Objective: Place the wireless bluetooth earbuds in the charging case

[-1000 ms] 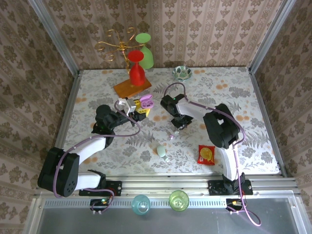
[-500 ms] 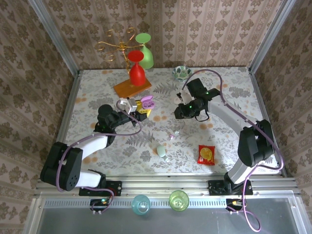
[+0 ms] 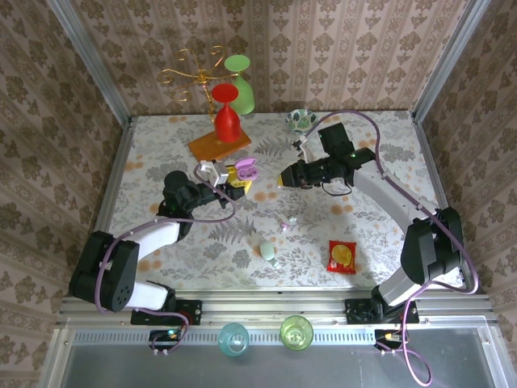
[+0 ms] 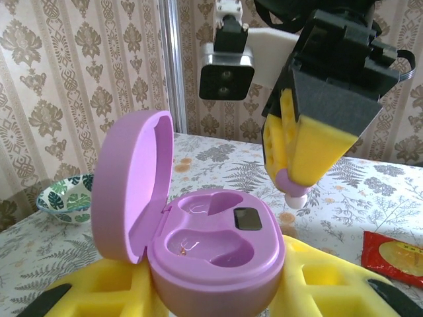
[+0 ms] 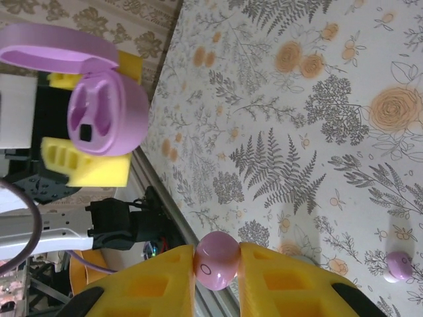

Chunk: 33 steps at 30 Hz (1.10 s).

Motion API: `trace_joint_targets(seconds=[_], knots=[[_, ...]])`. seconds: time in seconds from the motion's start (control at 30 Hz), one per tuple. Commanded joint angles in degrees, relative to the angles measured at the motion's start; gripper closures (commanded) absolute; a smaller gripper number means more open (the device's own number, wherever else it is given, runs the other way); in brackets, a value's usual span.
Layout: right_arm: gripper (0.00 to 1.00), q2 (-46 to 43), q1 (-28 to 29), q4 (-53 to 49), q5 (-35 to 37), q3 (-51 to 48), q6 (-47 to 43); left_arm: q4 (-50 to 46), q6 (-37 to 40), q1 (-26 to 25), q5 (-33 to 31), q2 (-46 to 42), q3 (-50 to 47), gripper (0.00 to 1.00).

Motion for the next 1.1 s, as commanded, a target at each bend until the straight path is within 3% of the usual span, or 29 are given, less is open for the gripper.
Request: trace_joint_targets(seconds=[0.0,0.53,1.07], knots=[[0.78,-1.99,1.53,-0.38,-2.01,2.76,-2.93,0.92,-1.34,0.12,3.18,0.47,1.74,0.75],[0.79,2.40,6.10,-3.86,-0.27,11.68,-6.15,-3.34,0.35,-2.16,9.40,0.02,2.53,0.74],[0.79,4.67,6.35,-6.77,2.81,11.52,-7.27,-2.39,0.69,-2.50,7.91,-1.55,2.14,0.74]])
